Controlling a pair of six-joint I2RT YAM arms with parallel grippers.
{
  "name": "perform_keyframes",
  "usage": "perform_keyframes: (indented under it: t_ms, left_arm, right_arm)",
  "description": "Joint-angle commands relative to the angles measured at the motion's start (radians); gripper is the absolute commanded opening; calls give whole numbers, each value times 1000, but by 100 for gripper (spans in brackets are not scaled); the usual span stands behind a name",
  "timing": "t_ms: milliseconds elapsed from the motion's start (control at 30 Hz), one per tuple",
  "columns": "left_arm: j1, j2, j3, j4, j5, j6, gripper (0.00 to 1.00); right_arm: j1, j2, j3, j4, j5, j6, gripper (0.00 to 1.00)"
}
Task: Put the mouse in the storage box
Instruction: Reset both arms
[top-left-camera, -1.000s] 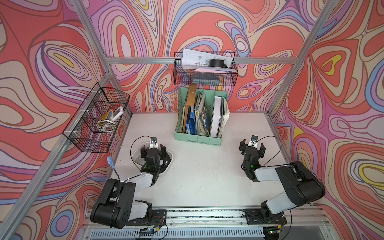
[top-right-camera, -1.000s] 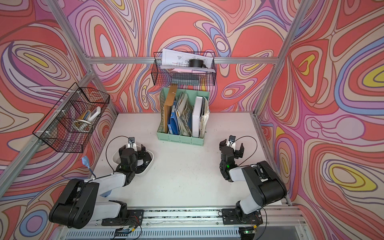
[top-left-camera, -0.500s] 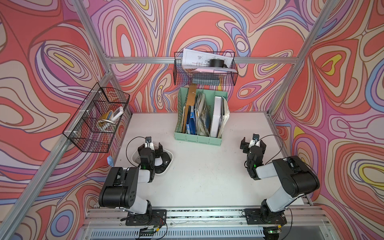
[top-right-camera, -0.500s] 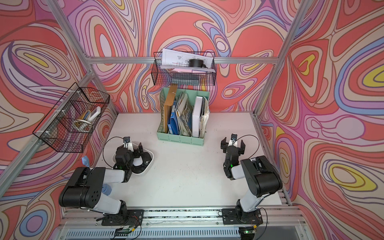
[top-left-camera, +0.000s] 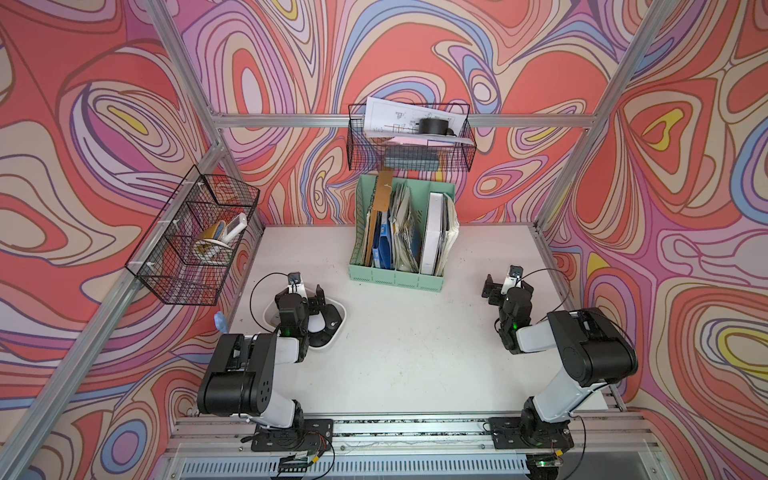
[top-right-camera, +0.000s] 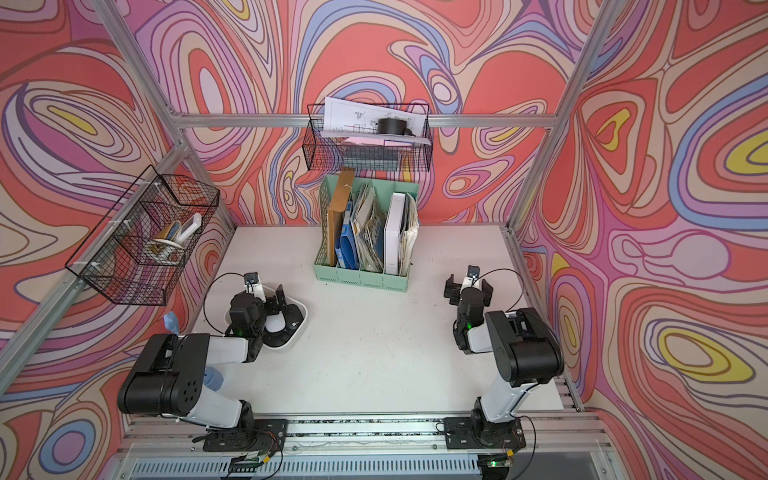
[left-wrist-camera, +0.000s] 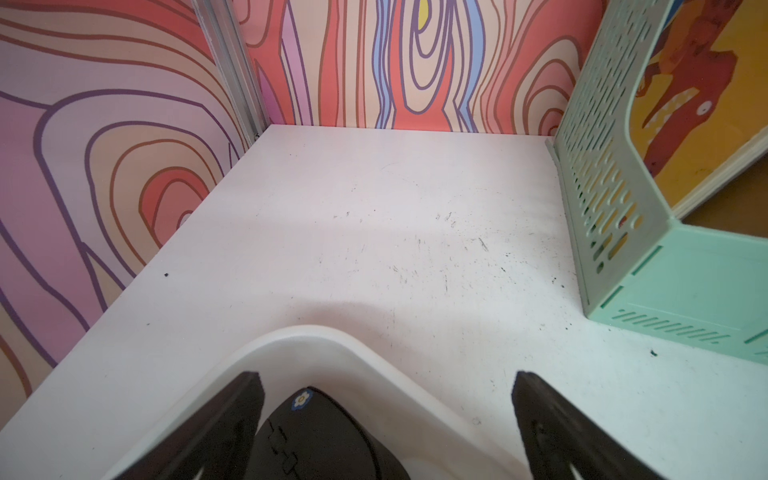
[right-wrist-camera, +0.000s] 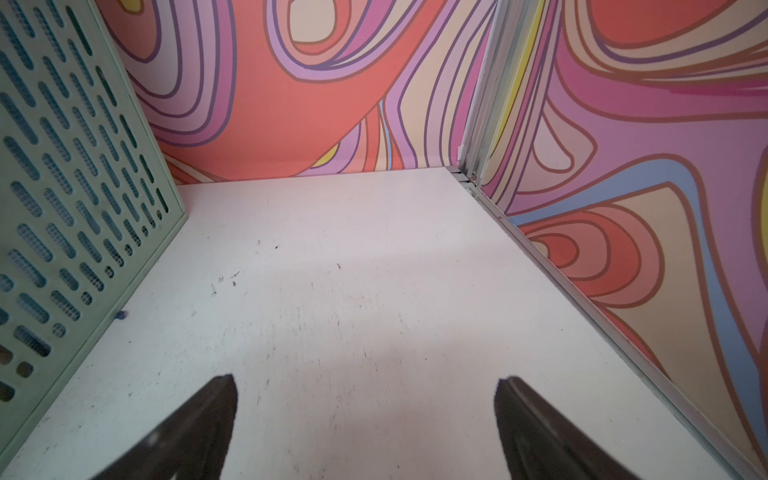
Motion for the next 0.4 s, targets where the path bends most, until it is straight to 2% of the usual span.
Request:
perform_keyframes:
  t_ms: [0,367]
  left_arm:
    - [-20,8,19,-63,-34,9,99]
    - [-24,17,21,-48,-28,22,99]
  right_arm:
    - [-6,7,17,-13,-9,12,98]
    - [-6,9,16,-4,-7,11,98]
